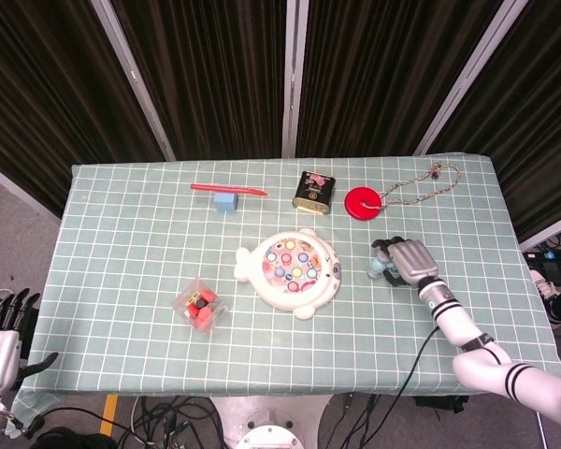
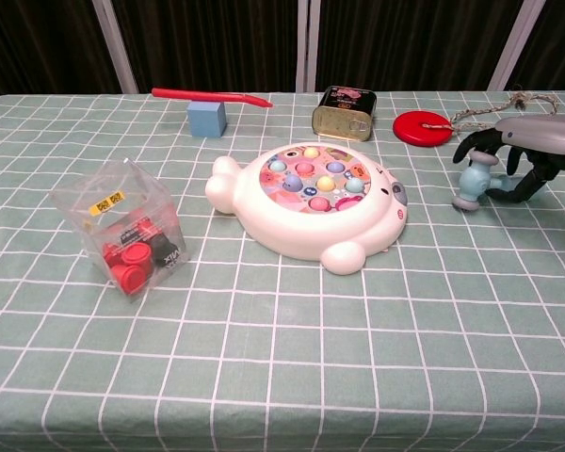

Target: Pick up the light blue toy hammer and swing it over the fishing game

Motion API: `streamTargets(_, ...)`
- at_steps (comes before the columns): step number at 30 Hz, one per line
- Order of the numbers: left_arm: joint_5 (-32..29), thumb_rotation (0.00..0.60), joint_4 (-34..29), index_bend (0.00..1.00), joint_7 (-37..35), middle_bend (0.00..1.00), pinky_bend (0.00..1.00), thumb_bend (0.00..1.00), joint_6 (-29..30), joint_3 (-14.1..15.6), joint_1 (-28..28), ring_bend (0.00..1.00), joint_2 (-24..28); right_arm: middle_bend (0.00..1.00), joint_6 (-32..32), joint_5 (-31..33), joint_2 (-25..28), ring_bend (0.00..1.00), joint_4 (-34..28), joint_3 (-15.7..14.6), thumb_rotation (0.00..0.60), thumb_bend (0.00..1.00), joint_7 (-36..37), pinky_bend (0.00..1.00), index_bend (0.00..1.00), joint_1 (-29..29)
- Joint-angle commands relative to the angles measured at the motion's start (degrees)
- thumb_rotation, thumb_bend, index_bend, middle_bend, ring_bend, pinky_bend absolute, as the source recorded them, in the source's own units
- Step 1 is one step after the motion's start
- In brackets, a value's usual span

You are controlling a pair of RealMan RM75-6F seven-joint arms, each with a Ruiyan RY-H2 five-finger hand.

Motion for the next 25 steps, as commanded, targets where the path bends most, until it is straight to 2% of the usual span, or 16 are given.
streamTargets(1, 0.0, 0.600, 0.1, 0.10, -0.1, 0.03, 0.00, 0.04, 0.0, 0.0, 0.0, 0.01, -0.1, 0.25, 2.9, -1.5, 2.5, 0.17, -2.9, 0.1, 0.600, 0.44, 0.9, 0.31, 0.16, -1.8)
streamTargets(5, -0.1, 0.600, 0.4, 0.10, -0.4, 0.03, 0.00, 0.04, 0.0, 0.0, 0.1, 0.01, -0.2, 0.24, 9.0, -3.7, 6.7, 0.16, -8.2, -0.2, 0.600, 0.44, 0.9, 0.31, 0.14, -5.1)
streamTargets(8, -0.2, 0.600, 0.6, 0.10, -0.6, 0.03, 0.00, 0.04, 0.3, -0.3, 0.1, 0.01, -0.3, 0.24, 16.0, -5.9, 10.3, 0.16, -13.3, -0.8, 0.600, 0.44, 0.5, 0.30, 0.14, -9.0)
streamTargets(12, -0.5, 0.600, 1.2, 0.10, -1.0, 0.03, 0.00, 0.04, 0.6, -0.7, 0.0, 0.01, -0.8, 0.25, 26.2, -9.3, 15.2, 0.16, -20.4, -2.9, 0.600, 0.43, 0.1, 0.30, 0.14, -15.9)
streamTargets(15, -0.5, 0.600, 1.6, 0.10, -1.0, 0.03, 0.00, 0.04, 0.9, -1.1, -0.2, 0.01, -1.4, 0.25, 33.0, -11.8, 17.0, 0.16, -23.5, -5.0, 0.600, 0.39, -1.1, 0.29, 0.14, -21.0)
streamTargets(21, -0.2, 0.600, 2.2, 0.10, -0.8, 0.03, 0.00, 0.04, 1.1, -1.7, -0.8, 0.01, -2.2, 0.26, 42.0, -15.6, 17.4, 0.16, -26.0, -7.5, 0.600, 0.39, -1.9, 0.29, 0.14, -28.3)
streamTargets(25, 0.0, 0.600, 2.3, 0.10, -0.7, 0.03, 0.00, 0.04, 1.4, -1.8, -0.8, 0.01, -2.2, 0.26, 44.9, -18.1, 17.5, 0.16, -26.2, -8.1, 0.600, 0.39, -1.4, 0.29, 0.14, -30.7)
